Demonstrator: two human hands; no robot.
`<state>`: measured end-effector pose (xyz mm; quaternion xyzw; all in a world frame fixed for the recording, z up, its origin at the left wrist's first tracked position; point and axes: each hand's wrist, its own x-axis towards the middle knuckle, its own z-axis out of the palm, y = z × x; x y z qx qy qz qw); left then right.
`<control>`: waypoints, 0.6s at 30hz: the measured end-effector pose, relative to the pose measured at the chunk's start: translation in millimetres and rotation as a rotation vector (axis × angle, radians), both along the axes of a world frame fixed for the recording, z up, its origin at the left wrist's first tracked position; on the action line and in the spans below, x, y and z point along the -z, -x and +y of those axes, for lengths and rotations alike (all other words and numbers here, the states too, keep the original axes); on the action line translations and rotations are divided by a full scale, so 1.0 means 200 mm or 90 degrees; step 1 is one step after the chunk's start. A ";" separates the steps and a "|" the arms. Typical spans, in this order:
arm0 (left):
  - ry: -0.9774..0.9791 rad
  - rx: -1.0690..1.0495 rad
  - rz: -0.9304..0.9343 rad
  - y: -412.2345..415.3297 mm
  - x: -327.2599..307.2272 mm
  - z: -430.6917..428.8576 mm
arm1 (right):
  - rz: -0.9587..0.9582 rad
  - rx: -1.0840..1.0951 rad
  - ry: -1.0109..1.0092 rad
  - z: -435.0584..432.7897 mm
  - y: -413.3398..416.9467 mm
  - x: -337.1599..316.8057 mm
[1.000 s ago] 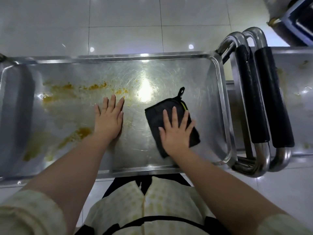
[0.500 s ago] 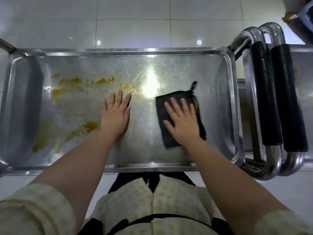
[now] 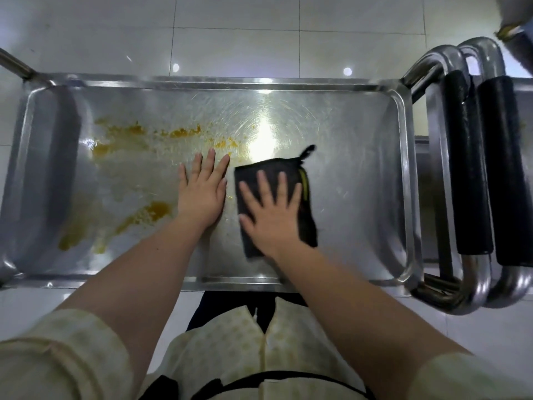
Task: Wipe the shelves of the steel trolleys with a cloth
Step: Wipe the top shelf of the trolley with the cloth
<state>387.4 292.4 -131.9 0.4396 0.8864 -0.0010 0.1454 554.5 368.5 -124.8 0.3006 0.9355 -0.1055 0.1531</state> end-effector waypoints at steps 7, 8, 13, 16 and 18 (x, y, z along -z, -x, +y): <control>-0.004 0.001 -0.011 0.00 0.02 0.00 | 0.053 -0.015 -0.026 0.17 -0.19 0.01; -0.012 0.000 -0.014 0.00 0.01 0.00 | 0.044 0.031 -0.034 0.25 -0.26 0.01; -0.044 -0.009 -0.029 -0.07 -0.01 -0.10 | -0.022 0.239 -0.055 0.64 -0.71 0.01; -0.014 0.004 -0.021 -0.11 0.01 -0.18 | -0.033 0.270 -0.070 0.64 -0.78 0.01; -0.012 0.002 -0.014 -0.12 0.02 -0.20 | -0.042 0.278 -0.066 0.55 -0.73 0.02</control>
